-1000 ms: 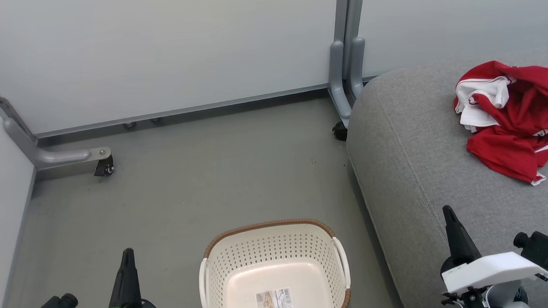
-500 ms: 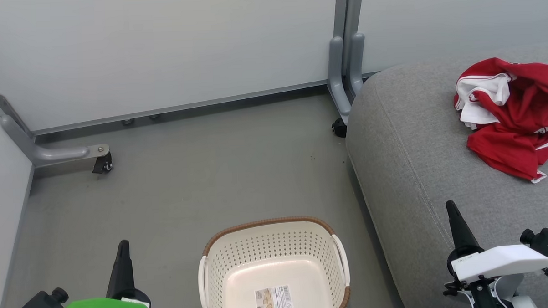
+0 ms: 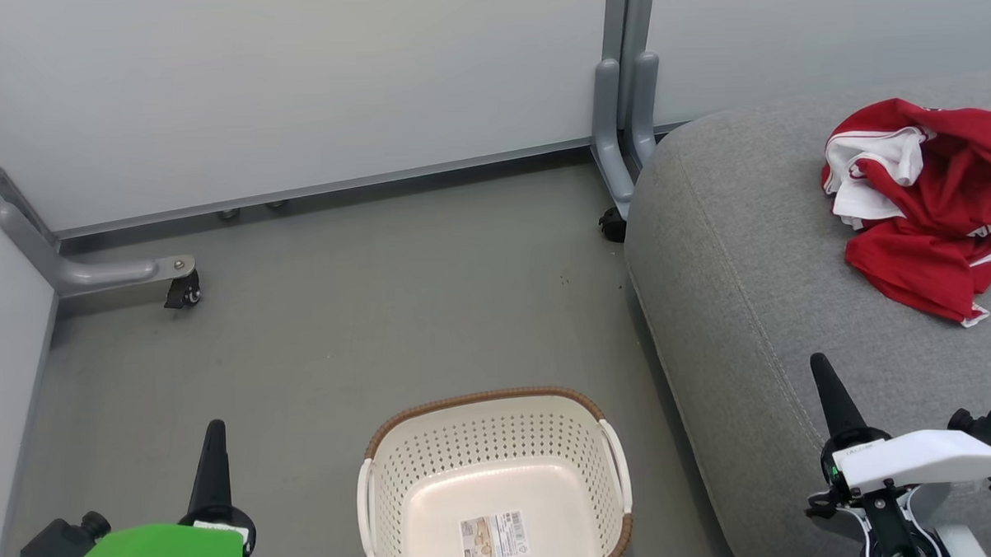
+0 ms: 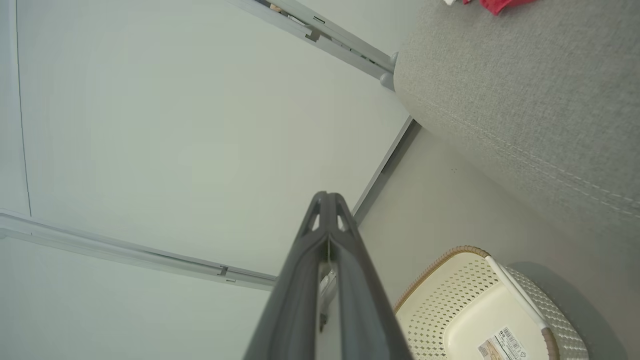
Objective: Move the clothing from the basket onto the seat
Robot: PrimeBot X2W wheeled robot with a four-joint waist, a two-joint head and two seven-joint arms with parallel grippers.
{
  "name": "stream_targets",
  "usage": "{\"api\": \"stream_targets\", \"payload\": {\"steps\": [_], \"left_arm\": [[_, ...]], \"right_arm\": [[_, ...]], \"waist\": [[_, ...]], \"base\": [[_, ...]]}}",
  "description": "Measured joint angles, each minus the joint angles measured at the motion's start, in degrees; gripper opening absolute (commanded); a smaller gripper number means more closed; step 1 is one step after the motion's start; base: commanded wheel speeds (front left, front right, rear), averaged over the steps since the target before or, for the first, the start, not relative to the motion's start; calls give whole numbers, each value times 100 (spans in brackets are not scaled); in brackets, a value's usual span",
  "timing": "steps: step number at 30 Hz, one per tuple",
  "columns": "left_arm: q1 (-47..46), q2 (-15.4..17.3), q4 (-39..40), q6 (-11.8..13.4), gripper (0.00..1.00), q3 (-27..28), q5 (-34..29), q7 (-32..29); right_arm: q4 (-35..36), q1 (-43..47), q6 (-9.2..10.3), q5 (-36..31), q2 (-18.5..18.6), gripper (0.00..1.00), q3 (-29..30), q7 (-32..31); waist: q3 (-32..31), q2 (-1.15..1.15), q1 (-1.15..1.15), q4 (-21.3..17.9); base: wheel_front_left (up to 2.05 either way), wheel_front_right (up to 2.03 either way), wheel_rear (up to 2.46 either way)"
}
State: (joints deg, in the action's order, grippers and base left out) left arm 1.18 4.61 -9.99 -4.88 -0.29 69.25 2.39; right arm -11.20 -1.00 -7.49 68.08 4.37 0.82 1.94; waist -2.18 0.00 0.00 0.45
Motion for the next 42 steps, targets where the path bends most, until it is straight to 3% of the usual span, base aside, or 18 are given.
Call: {"api": "stream_targets", "payload": {"steps": [42], "left_arm": [[-538, -4, -314, -194, 0, 348, 1984, -547]], "right_arm": [[-213, -396, 1, 2025, -13, 0, 314, -565]], "waist": [[178, 0, 0, -34]], "base": [[0, 0, 0]]}}
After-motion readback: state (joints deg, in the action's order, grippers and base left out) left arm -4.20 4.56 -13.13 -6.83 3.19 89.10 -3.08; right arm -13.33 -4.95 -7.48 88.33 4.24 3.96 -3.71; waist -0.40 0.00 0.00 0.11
